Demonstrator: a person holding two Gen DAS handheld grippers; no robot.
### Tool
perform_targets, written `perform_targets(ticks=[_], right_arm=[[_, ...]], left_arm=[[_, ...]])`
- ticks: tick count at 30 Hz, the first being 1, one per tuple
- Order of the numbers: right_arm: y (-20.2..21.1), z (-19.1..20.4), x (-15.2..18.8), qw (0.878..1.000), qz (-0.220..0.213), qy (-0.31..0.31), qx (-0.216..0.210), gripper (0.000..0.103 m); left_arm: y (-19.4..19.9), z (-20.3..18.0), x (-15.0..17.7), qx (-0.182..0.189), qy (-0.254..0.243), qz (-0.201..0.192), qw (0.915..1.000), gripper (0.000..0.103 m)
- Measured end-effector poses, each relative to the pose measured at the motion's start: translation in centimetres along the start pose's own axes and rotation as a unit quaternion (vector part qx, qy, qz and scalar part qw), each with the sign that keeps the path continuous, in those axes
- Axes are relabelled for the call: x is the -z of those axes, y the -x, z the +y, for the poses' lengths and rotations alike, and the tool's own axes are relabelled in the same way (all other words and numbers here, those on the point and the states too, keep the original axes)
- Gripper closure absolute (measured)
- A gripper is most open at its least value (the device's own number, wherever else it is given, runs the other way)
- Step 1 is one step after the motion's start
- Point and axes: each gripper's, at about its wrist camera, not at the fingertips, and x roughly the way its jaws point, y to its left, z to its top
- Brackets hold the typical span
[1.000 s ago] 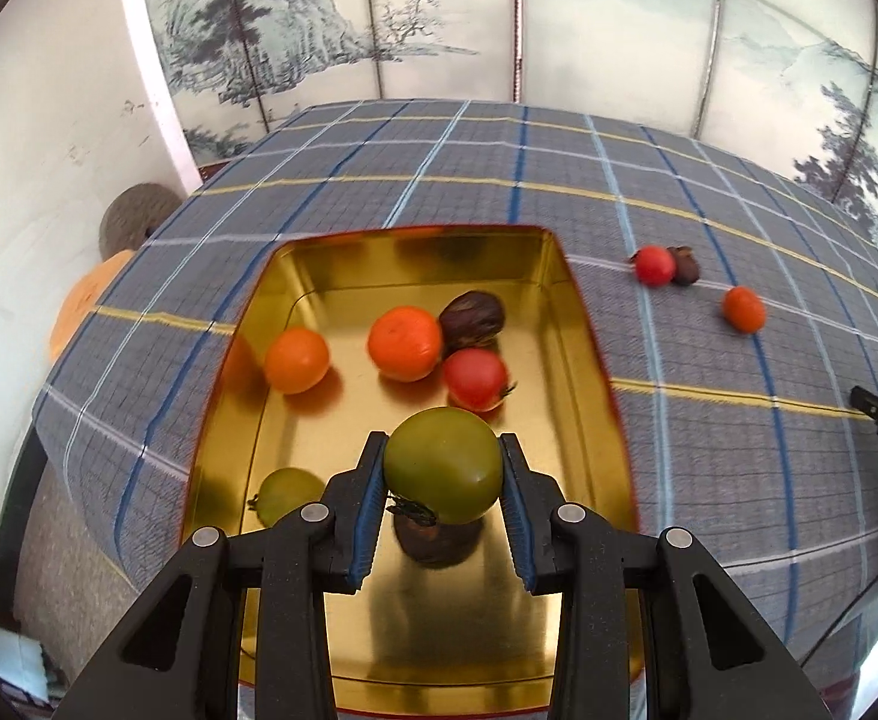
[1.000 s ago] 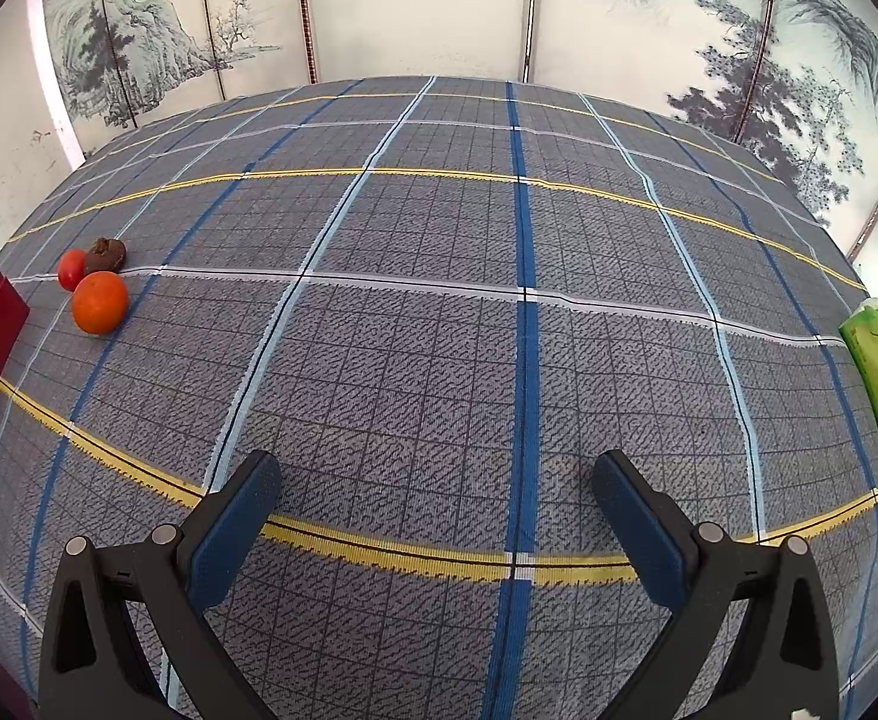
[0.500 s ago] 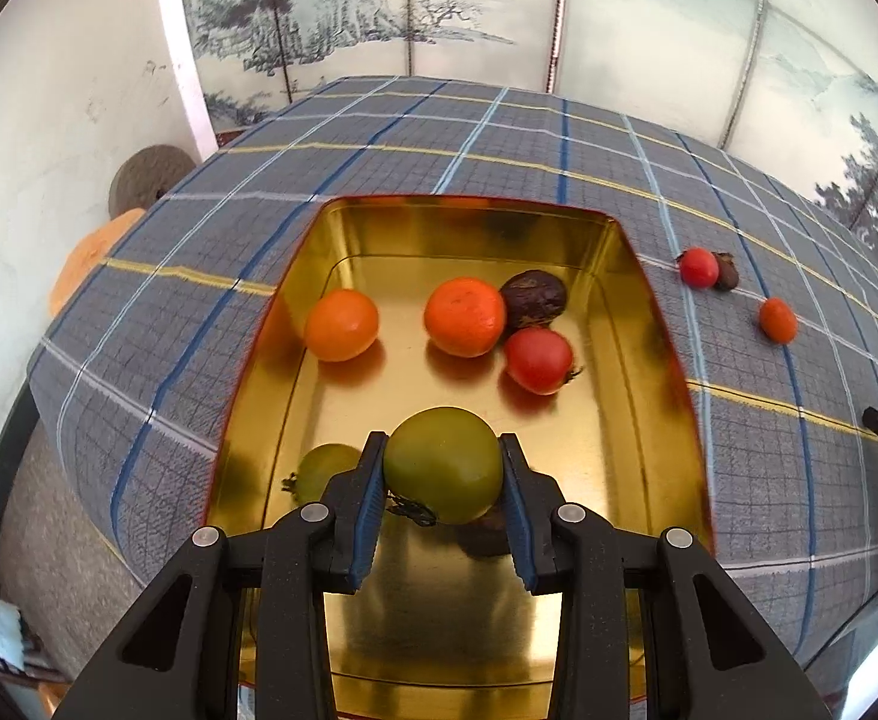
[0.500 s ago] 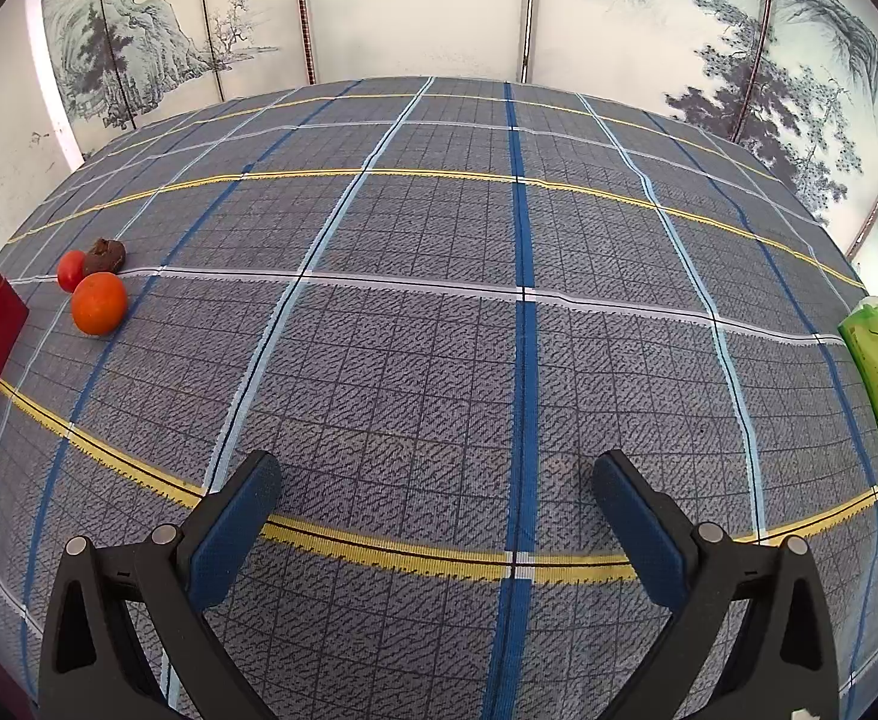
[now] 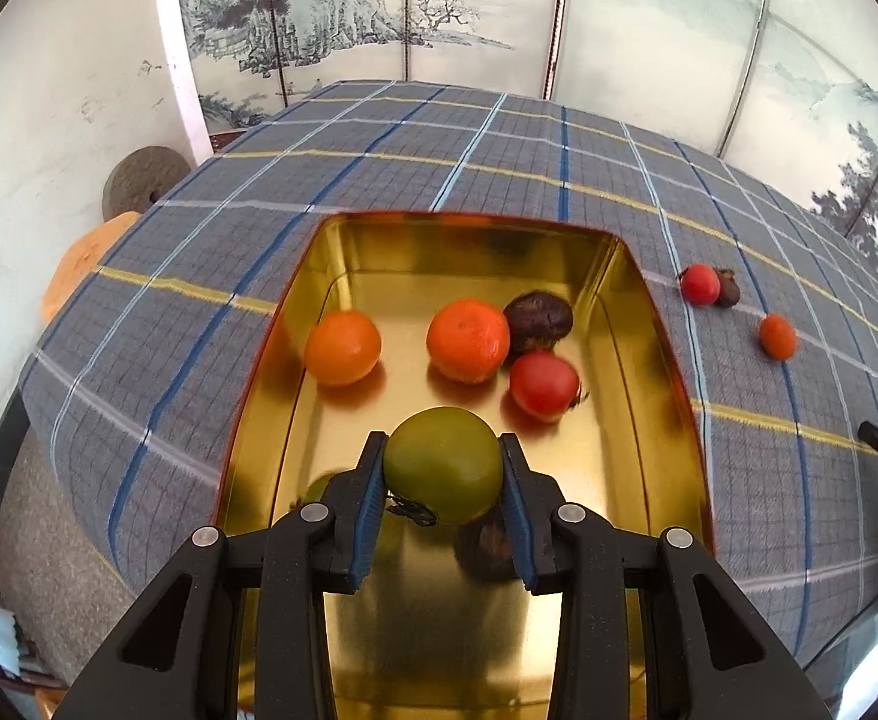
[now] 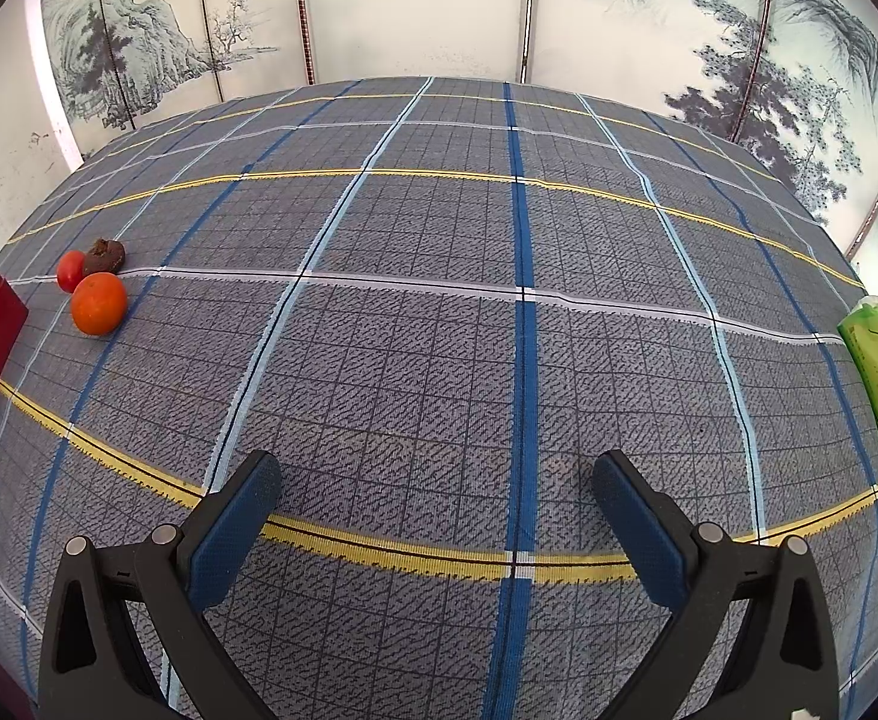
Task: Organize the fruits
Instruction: 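Lower the green lime into the tin and open the left gripper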
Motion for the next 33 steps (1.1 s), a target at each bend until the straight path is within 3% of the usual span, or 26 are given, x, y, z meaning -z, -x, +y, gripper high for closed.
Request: perform_targets(ticks=[24, 29, 33], right_arm=[[0.2, -0.2, 0.0, 1.000, 0.001, -0.003, 0.004, 0.000], [0.3, -0.3, 0.1, 1.000, 0.001, -0.004, 0.005, 0.000], [0.3, -0.3, 0.0, 1.000, 0.001, -0.006, 0.006, 0.000]], left_arm=[[-3.4, 0.1, -1.9, -0.019, -0.008, 0.017, 0.9997, 0.064], [-2.7, 0.4, -2.0, -0.024, -0.005, 0.000, 0.9997, 0.046], [-1.9, 0.3, -1.9, -0.022, -0.003, -0.007, 0.9997, 0.043]])
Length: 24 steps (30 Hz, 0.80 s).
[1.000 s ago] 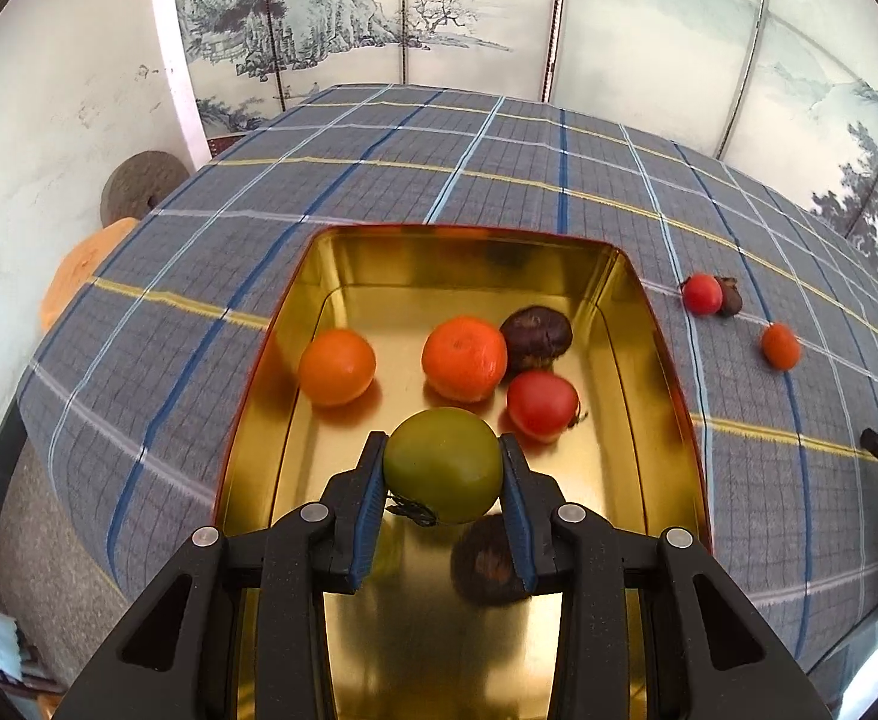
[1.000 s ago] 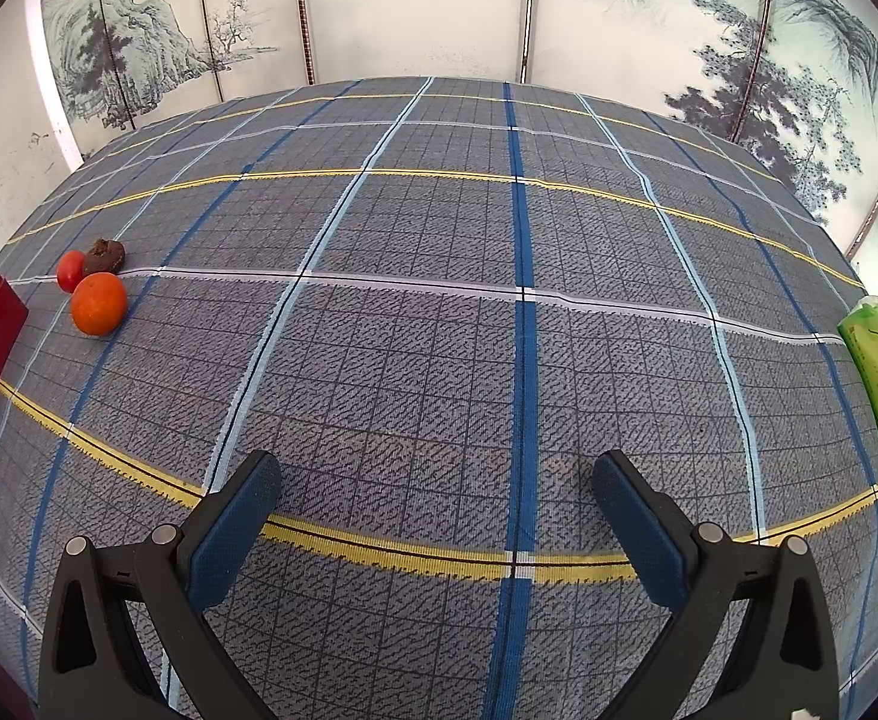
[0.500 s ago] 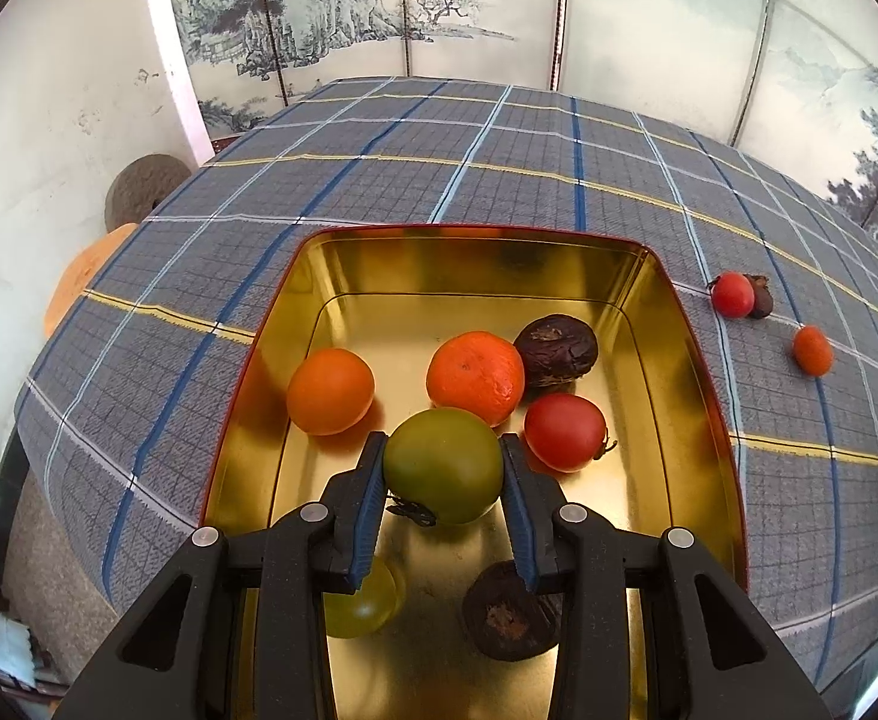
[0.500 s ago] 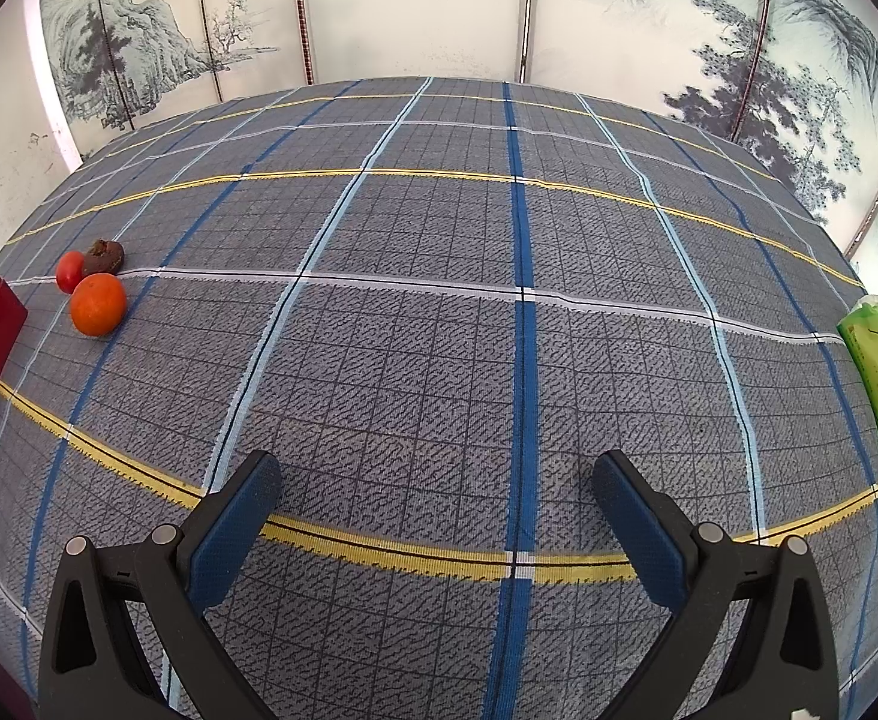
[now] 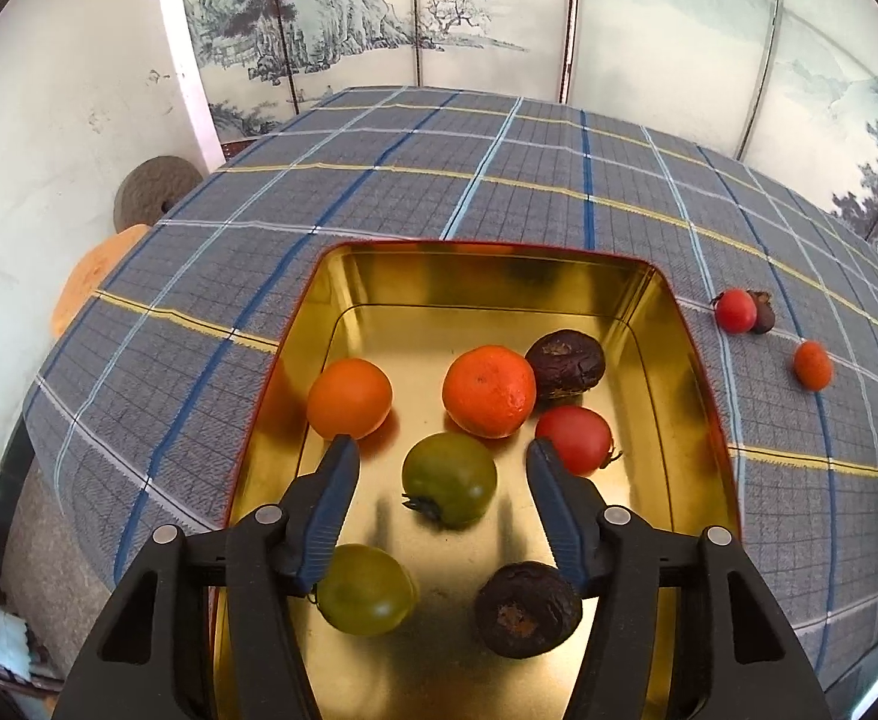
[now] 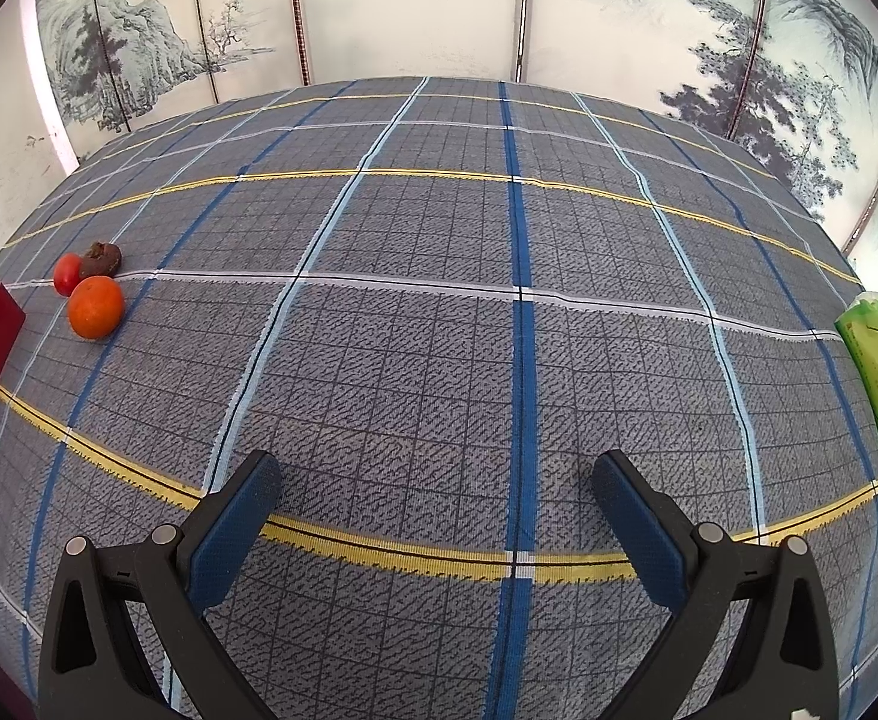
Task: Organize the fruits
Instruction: 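Lower the green lime into the tin and open the left gripper, then grasp the orange on the table with the right gripper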
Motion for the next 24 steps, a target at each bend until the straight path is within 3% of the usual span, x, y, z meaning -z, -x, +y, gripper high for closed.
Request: perform_targets(ticks=[13, 18, 20, 24], right_arm=[[-0.1, 0.4, -0.1, 1.000, 0.003, -0.002, -0.003, 0.000], [2.0, 4.3, -1.2, 0.994, -0.037, 0.047, -0.089, 0.000], [2.7, 6.6, -2.0, 0.986, -0.046, 0.076, -0.142, 0.000], [2.2, 10.7, -3.2, 0.970, -0.042, 0.146, -0.189, 0.005]], left_arm=[[1.9, -0.2, 1.8, 0.004, 0.001, -0.008, 1.0000, 0.040], [2.6, -0.2, 2.2, -0.001, -0.003, -0.014, 0.9999, 0.039], [2.8, -0.2, 2.3, 0.001, -0.002, -0.016, 0.9999, 0.039], [3.1, -0.5, 2.5, 0.005, -0.004, -0.015, 0.9999, 0.039]])
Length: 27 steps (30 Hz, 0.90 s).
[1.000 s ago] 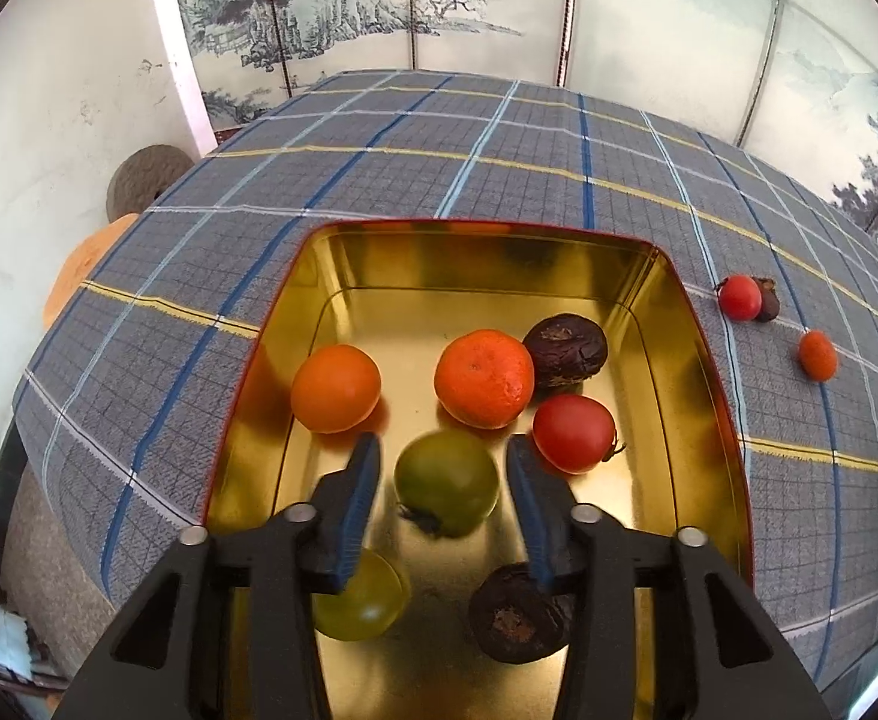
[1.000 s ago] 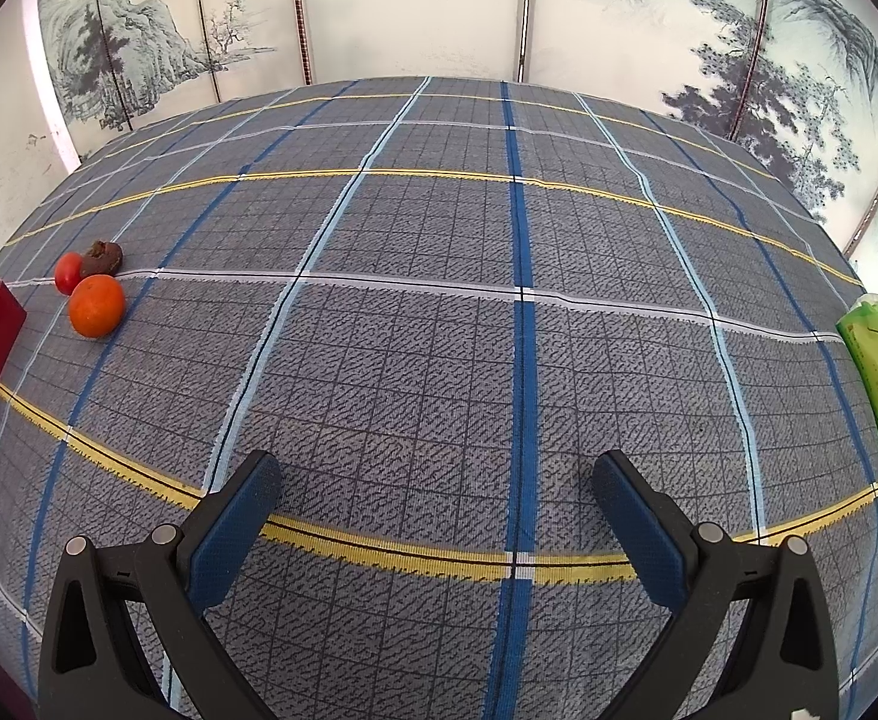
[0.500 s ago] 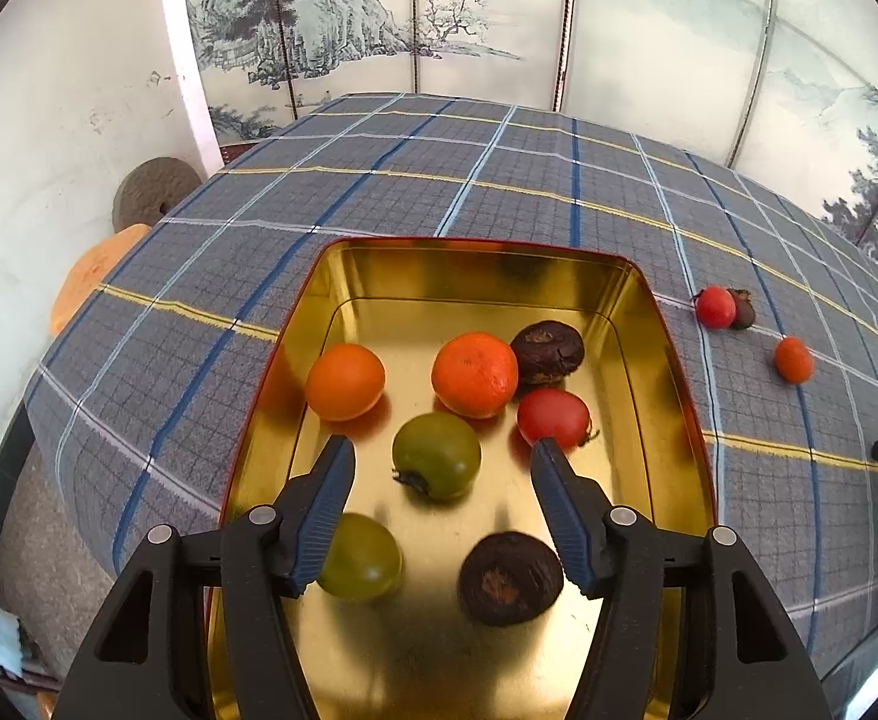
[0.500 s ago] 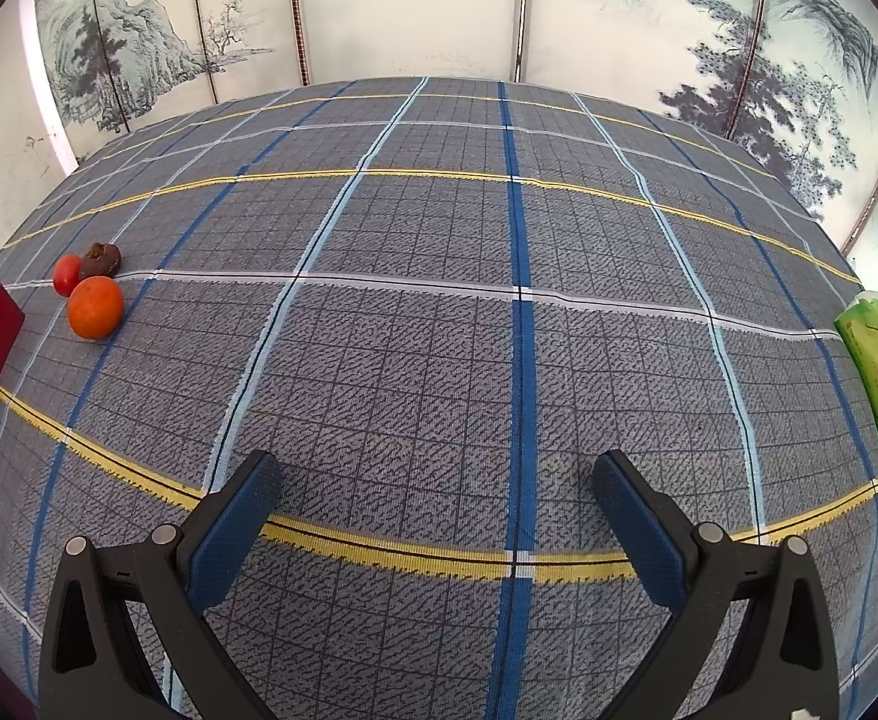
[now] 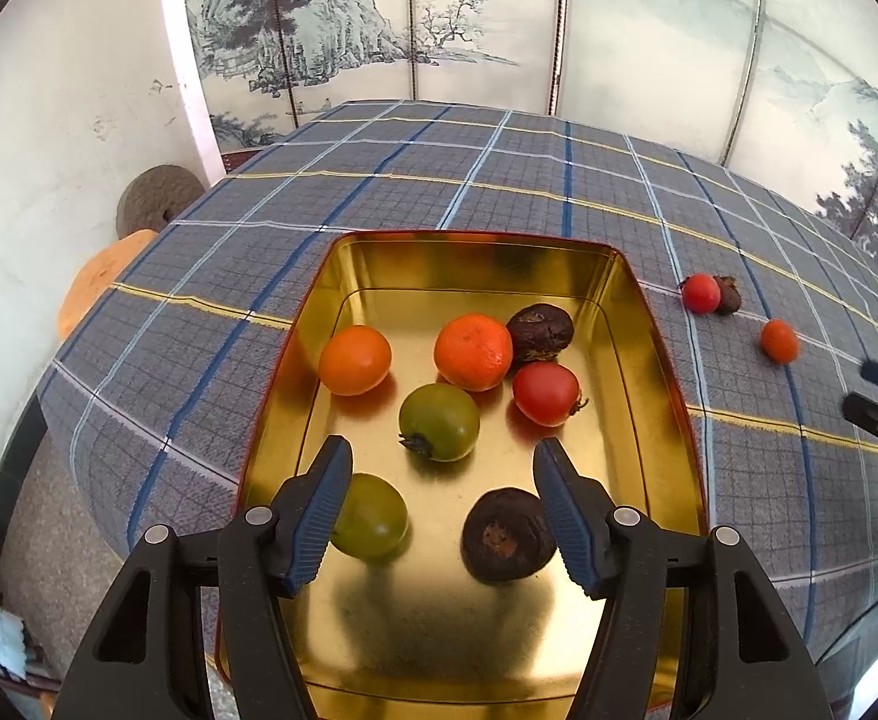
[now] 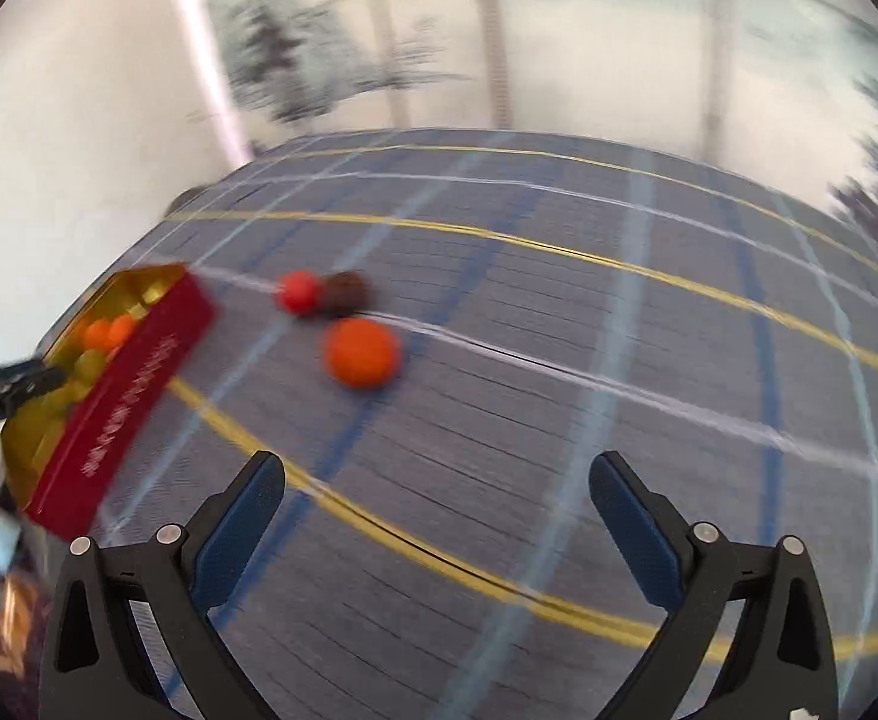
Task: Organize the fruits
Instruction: 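Grasp the orange on the table with the right gripper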
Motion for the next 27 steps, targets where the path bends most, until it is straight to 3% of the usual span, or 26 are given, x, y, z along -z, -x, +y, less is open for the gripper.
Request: perform_targets(ticks=[6, 11, 15, 18, 19, 22, 27], right_arm=[[-2.9, 2.2, -2.2, 0.998, 0.004, 0.065, -0.026, 0.007], [-5.7, 2.0, -3.4, 0.996, 0.033, 0.073, -0.040, 0.039], [-7.2, 1.4, -3.8, 0.996, 0.048, 0.068, -0.040, 0.041], [-7.4, 1.1, -3.7, 0.995, 0.052, 0.065, -0.048, 0.067], [-7.2, 1.1, -3.7, 0.995, 0.051, 0.062, -0.055, 0.070], [-6.0, 1.8, -3.2, 0.996, 0.043, 0.063, -0.054, 0.070], [-1.6, 4.8, -2.7, 0.992, -0.004, 0.056, -0.111, 0.070]], left_arm=[[0.0, -0.7, 0.2, 0.005, -0.007, 0.008, 0.9999, 0.039], [0.4, -1.3, 0.1, 0.007, -0.016, 0.004, 0.9998, 0.039], [0.6, -1.6, -0.1, 0.007, -0.021, 0.001, 0.9998, 0.039], [0.6, -1.7, -0.1, 0.003, -0.022, -0.002, 0.9998, 0.039], [0.6, -1.7, -0.1, 0.001, -0.022, -0.002, 0.9998, 0.039], [0.9, -1.4, 0.1, 0.003, -0.018, -0.004, 0.9998, 0.039], [1.6, -1.2, 0.5, -0.003, -0.019, -0.013, 0.9997, 0.039]])
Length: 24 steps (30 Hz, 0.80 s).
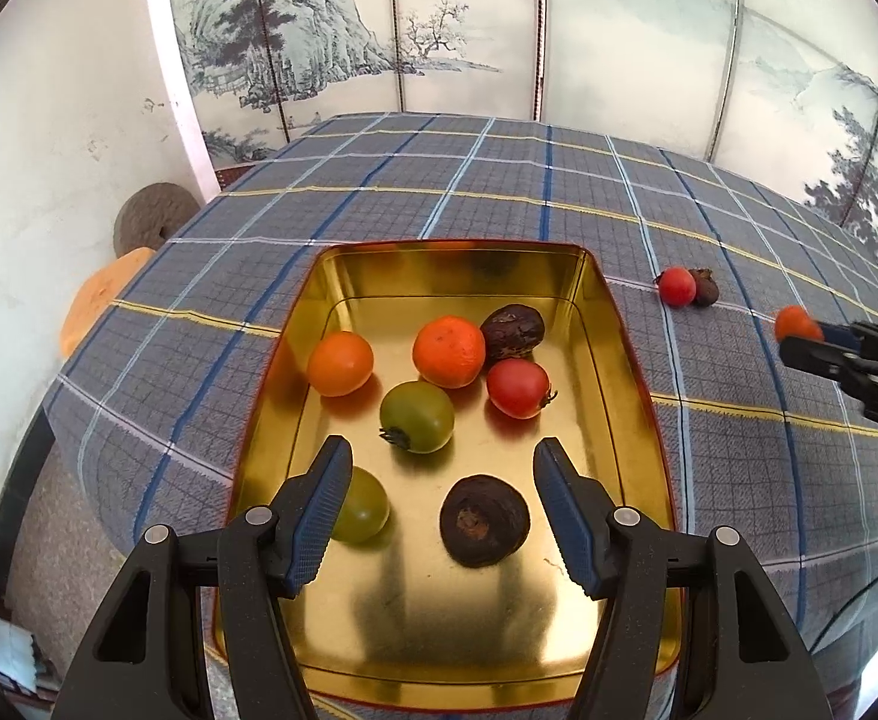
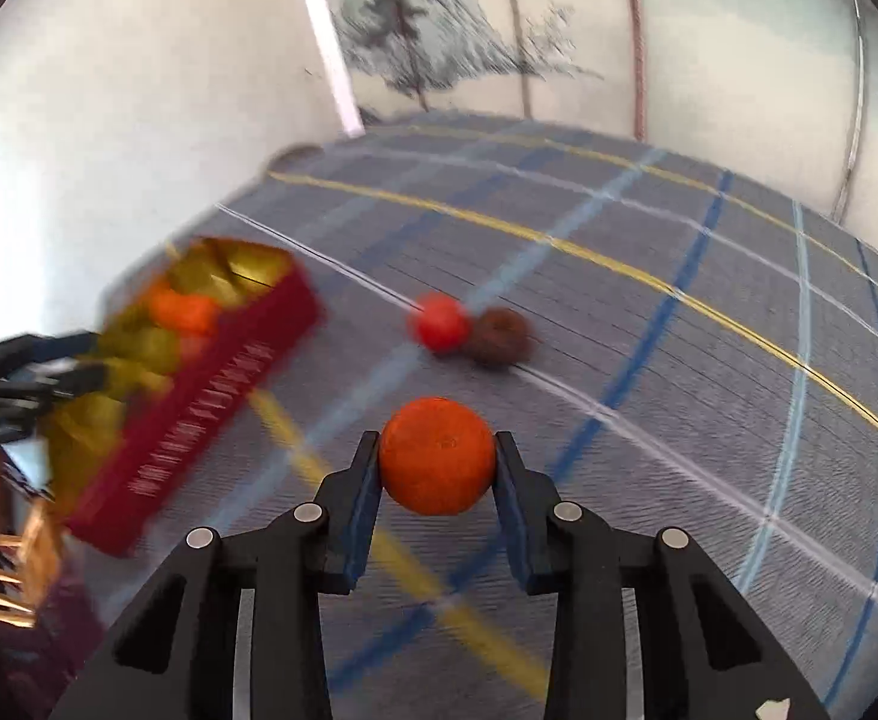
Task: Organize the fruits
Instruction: 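Grasp the orange on the table with the right gripper, then carry the orange into the tin and open the right gripper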
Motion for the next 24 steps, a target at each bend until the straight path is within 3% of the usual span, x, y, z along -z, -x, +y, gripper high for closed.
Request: perform_targets(ticks=[5, 9, 14, 24], right_arm=[[2.0, 5.8, -1.1, 0.998, -0.032, 0.030, -0.055, 0.070], [1.3, 9.6, -1.7, 0.995, -0.030, 0.054, -0.083, 0.070], [-0.3, 12.9, -1.8, 0.992, -0.013, 0.076, -0.098, 0.070], [-3.4, 15.6, -1.3, 0.989, 0.026, 0.103, -0.100, 0.069]], left_arm=[[1.0, 0.8, 0.6, -0.006, 0.006, -0.011, 0.9999, 0.039], [1.5, 1.9, 1.1, -0.016, 0.011, -0.015, 0.9997, 0.039], [1.9, 3.5, 1.9, -0.030, 0.019, -0.020, 0.9992, 0.039], [2.0, 5.5, 2.8, -0.034, 0.033, -0.017, 0.9988, 0.039]])
